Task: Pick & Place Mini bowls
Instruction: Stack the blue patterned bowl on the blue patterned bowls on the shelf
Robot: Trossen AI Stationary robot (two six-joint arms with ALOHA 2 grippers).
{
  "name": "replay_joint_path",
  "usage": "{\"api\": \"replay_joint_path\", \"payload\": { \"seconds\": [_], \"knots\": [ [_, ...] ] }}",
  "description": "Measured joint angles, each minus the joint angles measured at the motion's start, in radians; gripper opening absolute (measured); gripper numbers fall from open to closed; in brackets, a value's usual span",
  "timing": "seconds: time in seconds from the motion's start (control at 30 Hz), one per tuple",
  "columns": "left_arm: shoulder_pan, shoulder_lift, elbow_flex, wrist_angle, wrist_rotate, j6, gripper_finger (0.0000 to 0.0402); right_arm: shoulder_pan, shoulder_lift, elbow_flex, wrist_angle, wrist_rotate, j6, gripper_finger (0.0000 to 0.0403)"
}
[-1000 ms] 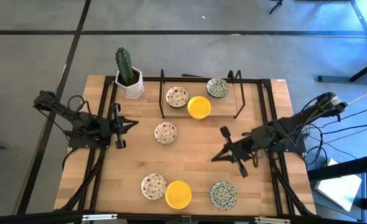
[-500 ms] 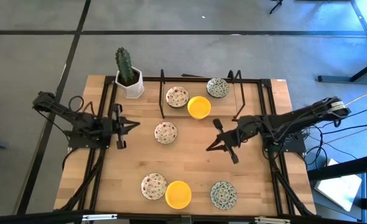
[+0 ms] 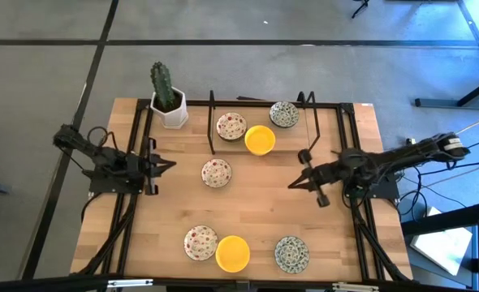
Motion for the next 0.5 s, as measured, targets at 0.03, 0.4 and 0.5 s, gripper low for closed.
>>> {"api": "replay_joint_path", "payload": {
  "seconds": [0.03, 0.4, 0.5],
  "knots": [
    [-0.008, -0.030, 0.000, -0.020, -0.014, 0.003, 0.0003, -0.007, -0.039, -0.017, -0.001, 0.000, 0.008, 0.0007],
    [0.021, -0.130, -0.095, 0.002, 0.077, 0.043, 0.0003, -0.021, -0.178, -0.129, 0.031, 0.000, 0.039, 0.0007],
    [0.033, -0.130, -0.095, 0.024, 0.105, -0.008, 0.0003, -0.025, -0.184, -0.140, 0.027, 0.001, 0.051, 0.0003]
  ]
}}
